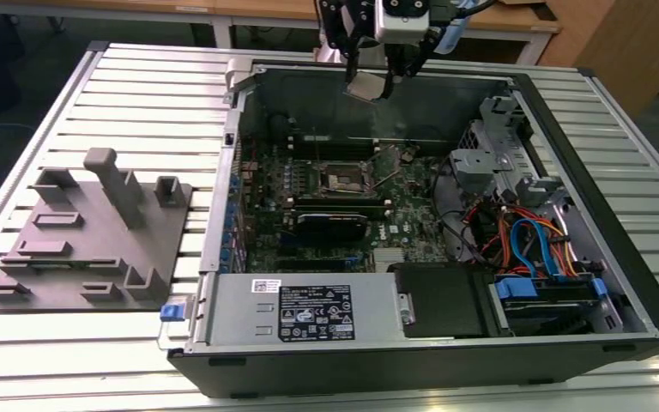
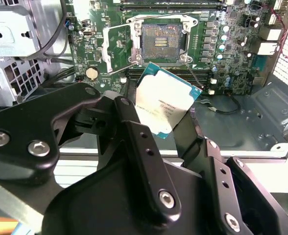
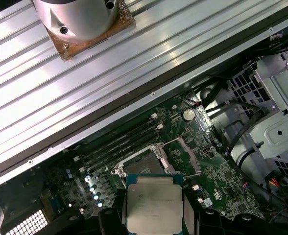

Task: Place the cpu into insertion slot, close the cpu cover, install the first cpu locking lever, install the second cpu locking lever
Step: 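Place the cpu into insertion slot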

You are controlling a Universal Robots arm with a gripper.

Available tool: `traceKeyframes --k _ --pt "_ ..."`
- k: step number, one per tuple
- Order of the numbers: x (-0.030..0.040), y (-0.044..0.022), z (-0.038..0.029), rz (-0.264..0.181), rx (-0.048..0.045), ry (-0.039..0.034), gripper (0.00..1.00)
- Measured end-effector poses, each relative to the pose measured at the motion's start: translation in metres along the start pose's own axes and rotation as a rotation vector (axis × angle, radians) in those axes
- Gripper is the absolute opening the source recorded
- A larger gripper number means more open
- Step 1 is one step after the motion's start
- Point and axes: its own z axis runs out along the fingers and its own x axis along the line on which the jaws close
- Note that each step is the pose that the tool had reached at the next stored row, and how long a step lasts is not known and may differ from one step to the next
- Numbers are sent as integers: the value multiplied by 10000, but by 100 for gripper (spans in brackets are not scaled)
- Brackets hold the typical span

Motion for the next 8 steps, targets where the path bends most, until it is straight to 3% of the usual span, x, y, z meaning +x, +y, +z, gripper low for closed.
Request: traceKeyframes --k 8 --pt "0 0 2 214 -5 -19 54"
